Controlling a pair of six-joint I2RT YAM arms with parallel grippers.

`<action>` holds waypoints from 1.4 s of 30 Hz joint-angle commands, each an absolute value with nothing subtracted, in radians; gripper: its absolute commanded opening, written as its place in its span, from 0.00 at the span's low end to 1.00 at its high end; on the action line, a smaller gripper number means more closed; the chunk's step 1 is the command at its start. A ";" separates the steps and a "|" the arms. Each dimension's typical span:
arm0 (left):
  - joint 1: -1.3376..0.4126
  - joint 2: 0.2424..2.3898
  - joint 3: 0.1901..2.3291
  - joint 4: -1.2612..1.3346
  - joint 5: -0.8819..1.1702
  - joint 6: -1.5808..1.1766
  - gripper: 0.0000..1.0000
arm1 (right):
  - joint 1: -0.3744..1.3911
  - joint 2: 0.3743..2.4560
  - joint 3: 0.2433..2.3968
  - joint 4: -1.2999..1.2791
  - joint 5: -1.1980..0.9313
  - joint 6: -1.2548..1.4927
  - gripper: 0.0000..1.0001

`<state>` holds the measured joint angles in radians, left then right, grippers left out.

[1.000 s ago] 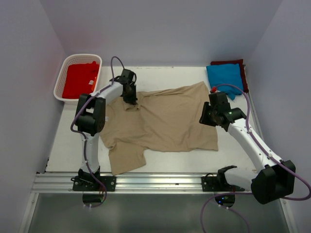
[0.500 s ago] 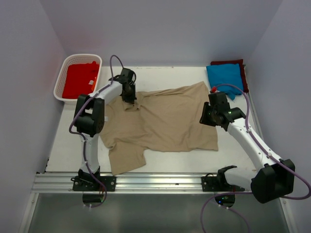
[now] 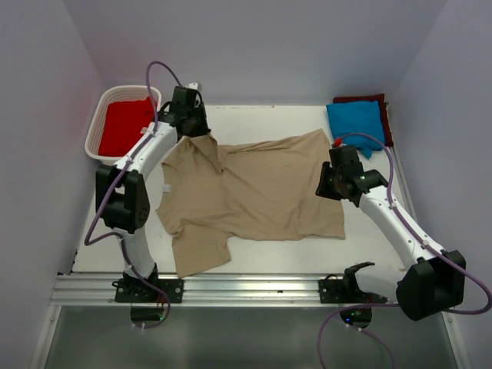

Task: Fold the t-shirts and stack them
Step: Flatten out the tshirt

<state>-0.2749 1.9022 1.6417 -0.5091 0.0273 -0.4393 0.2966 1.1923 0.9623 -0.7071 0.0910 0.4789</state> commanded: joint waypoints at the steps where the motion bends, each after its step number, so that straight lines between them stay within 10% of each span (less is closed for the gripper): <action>1: -0.207 1.896 1.696 -0.416 0.058 -0.505 0.00 | 0.302 1.197 0.969 -0.693 0.100 0.476 0.28; 42: 0.083 2.605 2.086 0.491 0.491 -1.167 0.00 | 0.302 1.379 1.037 -0.615 0.146 0.453 0.28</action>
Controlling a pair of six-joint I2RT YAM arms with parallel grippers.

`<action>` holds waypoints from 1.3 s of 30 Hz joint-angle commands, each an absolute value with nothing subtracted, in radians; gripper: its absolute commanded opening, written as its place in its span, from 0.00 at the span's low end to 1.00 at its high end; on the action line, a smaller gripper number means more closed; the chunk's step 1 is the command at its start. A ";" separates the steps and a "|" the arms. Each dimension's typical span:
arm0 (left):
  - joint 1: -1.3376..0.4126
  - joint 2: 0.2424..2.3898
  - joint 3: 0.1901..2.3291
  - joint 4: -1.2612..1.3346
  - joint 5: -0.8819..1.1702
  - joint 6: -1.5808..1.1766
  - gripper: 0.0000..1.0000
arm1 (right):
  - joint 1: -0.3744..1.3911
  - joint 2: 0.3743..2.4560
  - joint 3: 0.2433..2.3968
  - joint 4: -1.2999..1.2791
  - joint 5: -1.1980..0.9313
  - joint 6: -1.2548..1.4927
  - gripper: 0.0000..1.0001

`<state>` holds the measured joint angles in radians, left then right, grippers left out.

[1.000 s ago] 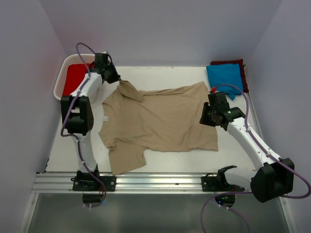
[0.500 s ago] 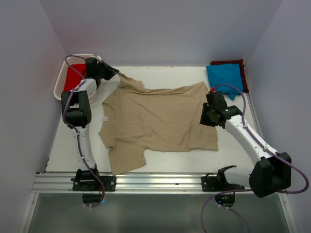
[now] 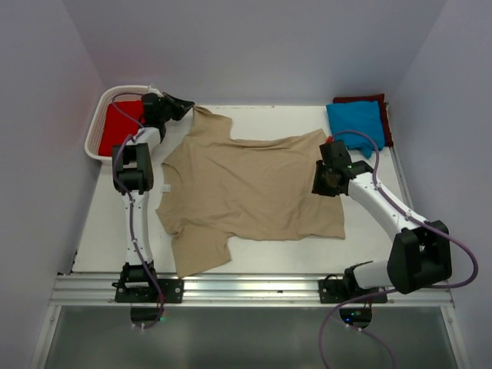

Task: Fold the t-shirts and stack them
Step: Flatten out the tshirt

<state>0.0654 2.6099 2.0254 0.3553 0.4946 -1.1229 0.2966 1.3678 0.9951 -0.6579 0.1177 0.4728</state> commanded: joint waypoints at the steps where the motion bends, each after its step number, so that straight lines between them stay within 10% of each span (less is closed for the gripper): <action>1: 0.086 2.602 2.088 0.503 0.470 -1.167 0.00 | 0.302 1.387 1.035 -0.611 0.146 0.453 0.27; 15: 0.124 2.689 2.238 0.557 0.385 -1.192 0.04 | 0.302 1.450 1.046 -0.548 0.121 0.453 0.25; 23: 0.135 2.634 2.137 0.662 0.440 -1.178 1.00 | 0.302 1.419 1.000 -0.460 0.112 0.476 0.56; 34: 0.055 2.026 1.587 0.507 0.522 -0.901 1.00 | 0.302 1.328 1.006 -0.503 0.270 0.496 0.97; 39: -0.044 1.726 1.229 0.296 0.423 -0.713 0.98 | 0.293 1.362 1.038 -0.494 0.356 0.457 0.99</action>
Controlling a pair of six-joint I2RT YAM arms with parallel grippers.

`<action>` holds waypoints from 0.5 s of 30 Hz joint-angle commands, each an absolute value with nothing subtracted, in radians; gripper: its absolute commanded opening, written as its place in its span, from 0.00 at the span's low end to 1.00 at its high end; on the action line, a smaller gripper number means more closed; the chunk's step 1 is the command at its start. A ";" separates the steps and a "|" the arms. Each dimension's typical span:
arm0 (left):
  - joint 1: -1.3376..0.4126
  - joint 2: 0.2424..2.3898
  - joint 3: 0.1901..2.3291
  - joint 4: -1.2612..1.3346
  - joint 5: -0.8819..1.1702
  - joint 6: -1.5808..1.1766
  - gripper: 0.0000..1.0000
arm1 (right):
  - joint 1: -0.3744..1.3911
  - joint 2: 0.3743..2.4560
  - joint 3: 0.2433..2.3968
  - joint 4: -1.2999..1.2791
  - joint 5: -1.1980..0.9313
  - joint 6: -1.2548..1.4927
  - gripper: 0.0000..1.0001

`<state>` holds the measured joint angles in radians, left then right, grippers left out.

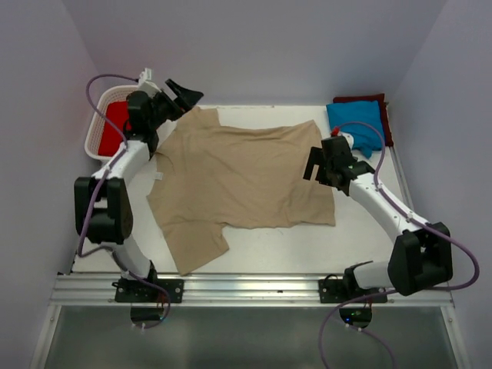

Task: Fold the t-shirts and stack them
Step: Flatten out the tshirt

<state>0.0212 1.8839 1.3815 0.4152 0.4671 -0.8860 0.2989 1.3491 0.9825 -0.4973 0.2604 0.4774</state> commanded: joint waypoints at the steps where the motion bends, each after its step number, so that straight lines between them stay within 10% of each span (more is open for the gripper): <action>1: -0.067 1.645 1.182 0.281 0.402 -0.713 0.97 | 0.290 1.385 1.075 -0.480 0.356 0.451 0.99; 3: -0.087 1.542 1.052 0.269 0.413 -0.707 0.94 | 0.282 1.481 1.138 -0.479 0.360 0.452 0.80; 5: -0.103 1.490 0.984 0.215 0.394 -0.663 0.93 | 0.267 1.563 1.271 -0.500 0.342 0.462 0.37; 6: -0.110 1.470 0.973 0.142 0.382 -0.641 0.92 | 0.261 1.616 1.323 -0.511 0.333 0.465 0.00; 15: -0.192 1.468 0.868 -0.118 0.322 -0.535 0.82 | 0.206 2.265 2.027 -0.718 0.166 0.497 0.00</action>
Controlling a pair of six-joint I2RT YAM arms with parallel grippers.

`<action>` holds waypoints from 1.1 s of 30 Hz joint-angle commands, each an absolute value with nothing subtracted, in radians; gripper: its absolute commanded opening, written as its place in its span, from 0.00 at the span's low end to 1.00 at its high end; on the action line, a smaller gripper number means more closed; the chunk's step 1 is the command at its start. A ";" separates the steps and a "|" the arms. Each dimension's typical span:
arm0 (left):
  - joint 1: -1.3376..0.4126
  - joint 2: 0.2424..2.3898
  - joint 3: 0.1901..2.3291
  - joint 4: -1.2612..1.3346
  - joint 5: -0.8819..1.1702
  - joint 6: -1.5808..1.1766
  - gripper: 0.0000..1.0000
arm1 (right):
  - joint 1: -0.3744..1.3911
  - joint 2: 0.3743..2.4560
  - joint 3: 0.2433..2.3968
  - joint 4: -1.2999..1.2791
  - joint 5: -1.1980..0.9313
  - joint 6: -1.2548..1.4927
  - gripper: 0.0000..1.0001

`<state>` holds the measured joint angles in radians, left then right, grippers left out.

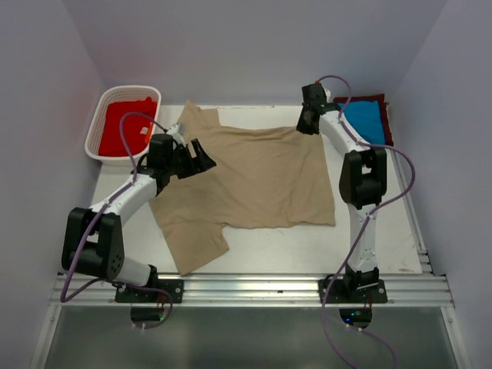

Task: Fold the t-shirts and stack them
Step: Flatten out the tshirt

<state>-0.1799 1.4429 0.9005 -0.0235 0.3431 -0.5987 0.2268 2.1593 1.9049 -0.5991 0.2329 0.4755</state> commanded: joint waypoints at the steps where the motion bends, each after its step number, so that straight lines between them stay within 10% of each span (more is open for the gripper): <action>1: -0.192 1.476 0.858 -0.123 0.324 -0.538 0.81 | 0.196 2.328 2.099 -0.721 0.155 0.502 0.00; 33: -0.241 1.502 0.742 -0.184 0.324 -0.534 0.73 | 0.029 2.536 2.188 -0.960 0.385 0.568 0.00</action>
